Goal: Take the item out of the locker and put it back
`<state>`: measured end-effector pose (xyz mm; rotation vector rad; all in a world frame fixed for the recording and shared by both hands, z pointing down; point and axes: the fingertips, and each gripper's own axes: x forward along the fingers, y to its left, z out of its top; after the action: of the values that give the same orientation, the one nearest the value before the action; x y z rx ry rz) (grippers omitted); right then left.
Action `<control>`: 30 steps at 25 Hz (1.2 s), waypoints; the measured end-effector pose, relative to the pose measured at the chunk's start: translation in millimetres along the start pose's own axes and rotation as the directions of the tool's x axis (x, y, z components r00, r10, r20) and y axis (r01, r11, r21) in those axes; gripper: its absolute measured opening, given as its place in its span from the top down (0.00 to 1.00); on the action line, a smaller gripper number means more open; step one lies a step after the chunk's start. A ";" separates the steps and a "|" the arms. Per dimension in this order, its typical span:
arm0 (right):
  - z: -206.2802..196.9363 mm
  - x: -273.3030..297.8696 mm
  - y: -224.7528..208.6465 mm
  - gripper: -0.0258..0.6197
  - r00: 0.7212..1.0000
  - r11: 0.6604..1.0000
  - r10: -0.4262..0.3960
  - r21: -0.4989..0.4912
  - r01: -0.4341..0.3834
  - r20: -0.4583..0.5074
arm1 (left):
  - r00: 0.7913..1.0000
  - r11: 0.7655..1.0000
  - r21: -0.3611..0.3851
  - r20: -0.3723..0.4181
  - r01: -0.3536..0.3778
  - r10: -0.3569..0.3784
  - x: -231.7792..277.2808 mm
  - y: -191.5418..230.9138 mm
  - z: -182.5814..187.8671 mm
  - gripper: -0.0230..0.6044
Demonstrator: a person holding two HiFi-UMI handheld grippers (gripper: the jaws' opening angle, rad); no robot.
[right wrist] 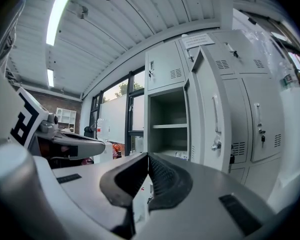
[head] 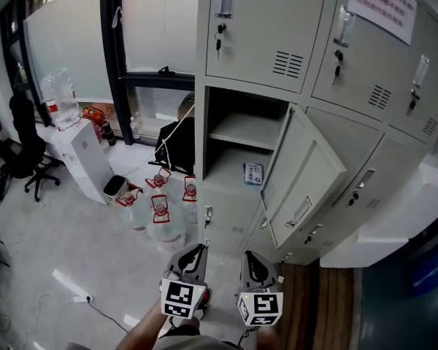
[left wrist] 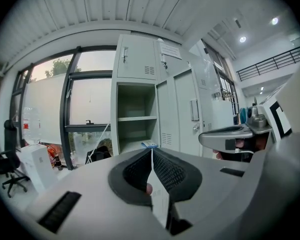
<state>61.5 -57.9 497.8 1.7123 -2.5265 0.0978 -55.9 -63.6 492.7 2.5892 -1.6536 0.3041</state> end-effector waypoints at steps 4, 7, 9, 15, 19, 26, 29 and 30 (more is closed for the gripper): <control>-5.2 -16.1 3.9 0.93 1.000 1.000 0.000 0.004 0.000 0.001 | 1.000 1.000 -0.001 0.001 -0.006 0.006 -14.9 -7.7 -3.9 0.91; -6.3 -25.5 7.3 0.93 1.000 1.000 -0.002 0.005 0.002 0.004 | 1.000 1.000 0.006 0.002 -0.009 0.009 -22.5 -10.2 -6.0 0.91; -6.1 -30.0 8.1 0.93 1.000 1.000 -0.003 0.002 0.003 0.006 | 1.000 1.000 0.011 0.004 -0.010 0.010 -25.0 -11.9 -6.3 0.91; -3.2 -36.9 8.5 0.93 1.000 1.000 -0.008 -0.006 0.008 0.009 | 1.000 1.000 0.014 0.009 0.002 -0.002 -28.0 -18.1 -3.1 0.91; -1.8 -38.0 6.5 0.93 1.000 1.000 -0.013 -0.006 0.013 0.012 | 1.000 1.000 0.018 0.012 0.011 -0.011 -28.7 -22.1 -1.9 0.91; 0.5 -34.7 10.3 0.93 1.000 1.000 -0.003 -0.007 0.003 0.018 | 1.000 1.000 0.021 0.017 0.001 -0.001 -29.9 -17.7 1.0 0.91; 0.9 -32.8 12.3 0.93 1.000 1.000 0.001 -0.009 -0.001 0.018 | 1.000 1.000 0.021 0.020 -0.003 0.002 -30.5 -14.8 1.5 0.91; 1.0 -32.4 12.9 0.93 1.000 1.000 0.002 -0.010 -0.001 0.019 | 1.000 1.000 0.021 0.020 -0.003 0.002 -30.9 -14.2 1.6 0.91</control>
<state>61.4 -23.3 493.2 1.7157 -2.5370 0.0697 -55.5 -30.3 486.0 2.6138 -1.6694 0.2975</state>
